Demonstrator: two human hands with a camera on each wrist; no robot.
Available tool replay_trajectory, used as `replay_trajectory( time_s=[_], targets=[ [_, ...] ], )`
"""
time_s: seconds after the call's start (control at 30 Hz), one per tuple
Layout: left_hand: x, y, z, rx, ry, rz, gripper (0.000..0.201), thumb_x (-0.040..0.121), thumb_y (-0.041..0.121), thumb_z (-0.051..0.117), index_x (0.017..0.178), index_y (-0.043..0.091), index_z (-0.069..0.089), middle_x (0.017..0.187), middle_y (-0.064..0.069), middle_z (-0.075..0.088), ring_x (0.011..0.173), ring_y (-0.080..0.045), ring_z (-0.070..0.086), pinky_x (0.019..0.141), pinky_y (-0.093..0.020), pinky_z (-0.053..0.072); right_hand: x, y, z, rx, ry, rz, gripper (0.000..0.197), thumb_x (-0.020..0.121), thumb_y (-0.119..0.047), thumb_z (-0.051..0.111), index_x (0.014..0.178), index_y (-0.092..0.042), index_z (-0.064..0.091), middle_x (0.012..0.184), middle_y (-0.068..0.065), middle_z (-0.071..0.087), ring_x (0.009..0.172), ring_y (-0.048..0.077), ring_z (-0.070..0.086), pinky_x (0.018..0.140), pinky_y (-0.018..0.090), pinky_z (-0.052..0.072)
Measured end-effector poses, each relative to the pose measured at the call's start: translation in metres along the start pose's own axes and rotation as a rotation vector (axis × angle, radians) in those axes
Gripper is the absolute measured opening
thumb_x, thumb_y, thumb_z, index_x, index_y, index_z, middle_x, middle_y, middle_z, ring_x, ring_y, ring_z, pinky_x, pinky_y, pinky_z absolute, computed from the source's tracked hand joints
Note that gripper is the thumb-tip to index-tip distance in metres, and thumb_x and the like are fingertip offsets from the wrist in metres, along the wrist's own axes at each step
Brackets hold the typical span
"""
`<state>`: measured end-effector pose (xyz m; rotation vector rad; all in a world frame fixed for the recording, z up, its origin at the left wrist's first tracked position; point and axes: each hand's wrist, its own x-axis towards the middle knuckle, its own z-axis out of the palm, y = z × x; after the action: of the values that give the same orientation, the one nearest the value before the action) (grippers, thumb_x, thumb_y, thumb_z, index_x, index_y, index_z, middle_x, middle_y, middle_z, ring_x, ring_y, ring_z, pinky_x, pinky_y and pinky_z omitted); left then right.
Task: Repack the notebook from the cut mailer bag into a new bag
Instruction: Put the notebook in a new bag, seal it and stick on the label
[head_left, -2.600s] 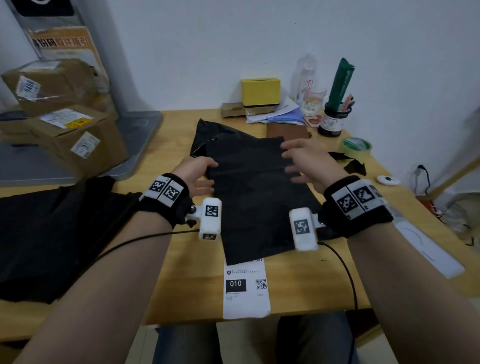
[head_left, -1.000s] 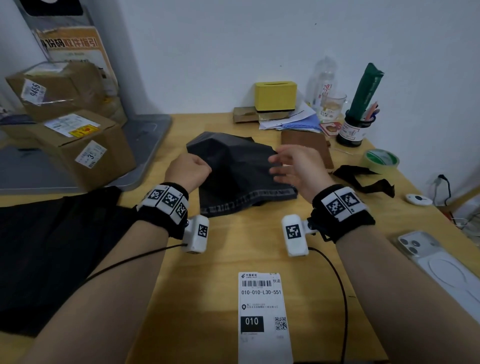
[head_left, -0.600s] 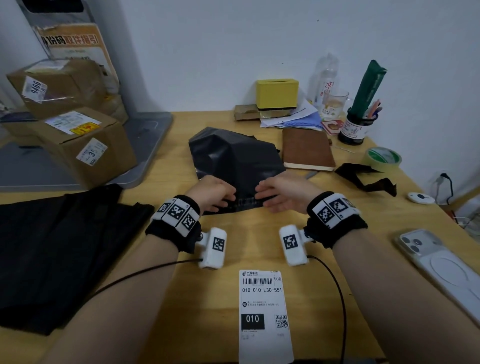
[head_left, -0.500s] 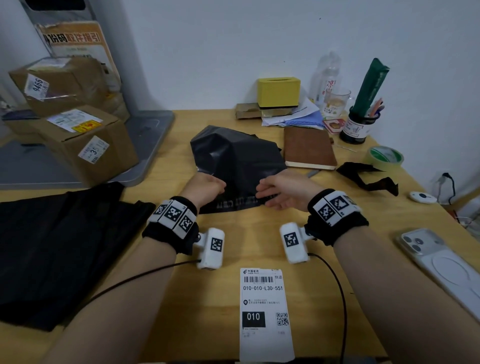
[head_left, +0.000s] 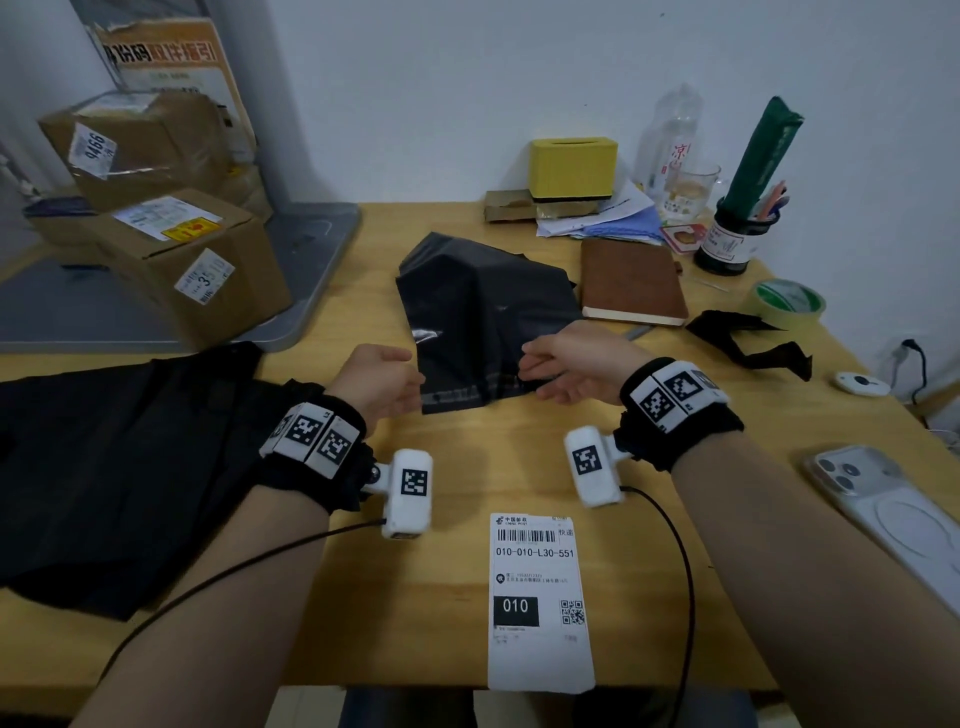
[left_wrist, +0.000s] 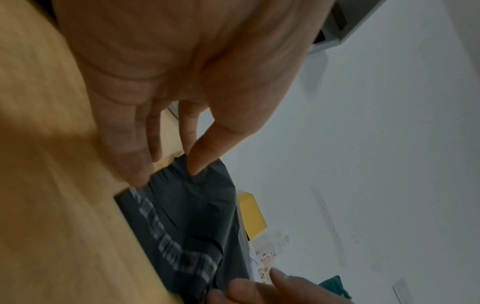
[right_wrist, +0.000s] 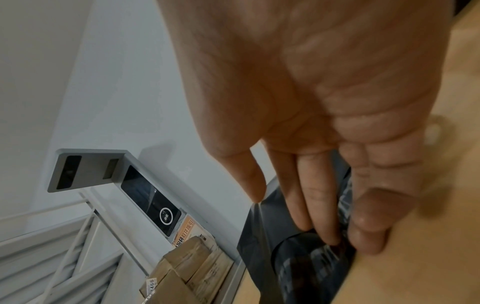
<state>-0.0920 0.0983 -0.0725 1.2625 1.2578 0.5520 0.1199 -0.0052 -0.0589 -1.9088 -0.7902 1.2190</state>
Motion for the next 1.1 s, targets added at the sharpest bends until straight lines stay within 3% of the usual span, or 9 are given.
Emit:
replay_trajectory(
  time_s=[0.1, 0.3, 0.43, 0.47, 0.57, 0.7, 0.83, 1.0, 1.1],
  targets=[
    [0.002, -0.001, 0.000, -0.046, 0.024, 0.028, 0.037, 0.091, -0.006, 0.057, 0.123, 0.012, 0.053, 0.119, -0.022, 0.062, 0.105, -0.031, 0.064, 0.080, -0.041, 0.059, 0.000, 0.002, 0.000, -0.007, -0.009, -0.004, 0.034, 0.102, -0.033, 0.059, 0.117, -0.004, 0.067, 0.121, 0.009, 0.071, 0.094, 0.028, 0.065, 0.075, 0.033, 0.053],
    [-0.008, 0.010, 0.007, -0.297, -0.118, -0.112, 0.040, 0.091, -0.008, 0.056, 0.128, 0.003, 0.047, 0.125, -0.021, 0.053, 0.102, -0.040, 0.066, 0.070, -0.044, 0.061, -0.003, 0.003, 0.000, -0.054, -0.023, -0.013, 0.029, 0.101, -0.035, 0.059, 0.113, -0.010, 0.068, 0.122, 0.005, 0.069, 0.112, 0.029, 0.067, 0.093, 0.040, 0.056],
    [-0.016, 0.016, 0.025, -0.480, -0.263, -0.237, 0.031, 0.096, -0.001, 0.051, 0.127, -0.006, 0.051, 0.118, -0.028, 0.062, 0.096, -0.038, 0.068, 0.077, -0.038, 0.061, -0.008, 0.002, 0.002, -0.061, -0.028, -0.008, 0.029, 0.101, -0.034, 0.059, 0.121, -0.013, 0.065, 0.129, 0.005, 0.066, 0.114, 0.028, 0.065, 0.098, 0.042, 0.055],
    [-0.018, 0.018, 0.030, -0.545, -0.300, -0.265, 0.031, 0.098, 0.001, 0.050, 0.128, -0.005, 0.048, 0.117, -0.030, 0.060, 0.095, -0.038, 0.067, 0.075, -0.037, 0.061, -0.009, 0.003, 0.002, -0.054, -0.026, -0.008, 0.032, 0.101, -0.034, 0.060, 0.126, -0.013, 0.063, 0.130, 0.005, 0.065, 0.115, 0.028, 0.065, 0.097, 0.041, 0.055],
    [-0.014, 0.020, 0.042, -0.661, -0.335, -0.334, 0.056, 0.097, 0.006, 0.055, 0.146, 0.009, 0.027, 0.110, -0.029, 0.055, 0.079, -0.032, 0.073, 0.049, -0.029, 0.058, -0.012, 0.003, 0.004, -0.015, -0.010, -0.018, 0.043, 0.099, -0.032, 0.065, 0.137, -0.015, 0.056, 0.130, 0.007, 0.065, 0.113, 0.028, 0.066, 0.092, 0.037, 0.057],
    [-0.008, 0.015, 0.051, -0.537, -0.269, -0.307, 0.026, 0.097, 0.016, 0.059, 0.120, 0.011, 0.046, 0.093, -0.006, 0.065, 0.050, -0.009, 0.066, 0.029, -0.014, 0.033, -0.014, 0.005, 0.005, 0.004, -0.005, -0.021, 0.042, 0.099, -0.031, 0.064, 0.137, -0.016, 0.058, 0.127, 0.005, 0.068, 0.113, 0.026, 0.066, 0.093, 0.036, 0.056],
    [-0.009, 0.006, 0.040, -0.299, -0.181, -0.266, 0.017, 0.093, 0.024, 0.066, 0.095, 0.015, 0.052, 0.044, 0.004, 0.049, 0.025, -0.003, 0.039, 0.031, -0.010, 0.019, -0.014, 0.007, 0.004, 0.015, -0.001, -0.028, 0.037, 0.099, -0.029, 0.064, 0.133, -0.014, 0.060, 0.127, 0.007, 0.068, 0.111, 0.025, 0.067, 0.093, 0.036, 0.057],
    [-0.005, -0.006, 0.013, -0.054, -0.042, -0.114, 0.031, 0.085, 0.027, 0.076, 0.074, 0.014, 0.050, 0.054, 0.001, 0.038, 0.031, -0.007, 0.030, 0.038, -0.016, 0.016, -0.011, 0.006, 0.005, 0.011, -0.012, -0.026, 0.039, 0.099, -0.028, 0.064, 0.135, -0.013, 0.058, 0.129, 0.007, 0.068, 0.096, 0.022, 0.061, 0.093, 0.037, 0.057],
    [-0.007, -0.010, -0.002, 0.085, -0.095, -0.104, 0.026, 0.084, 0.033, 0.076, 0.087, 0.011, 0.063, 0.059, 0.001, 0.040, 0.038, -0.007, 0.028, 0.035, -0.016, 0.017, -0.011, 0.006, 0.005, -0.005, -0.010, -0.032, 0.043, 0.099, -0.030, 0.065, 0.138, -0.015, 0.057, 0.132, 0.007, 0.066, 0.099, 0.021, 0.063, 0.090, 0.035, 0.058]
  ],
)
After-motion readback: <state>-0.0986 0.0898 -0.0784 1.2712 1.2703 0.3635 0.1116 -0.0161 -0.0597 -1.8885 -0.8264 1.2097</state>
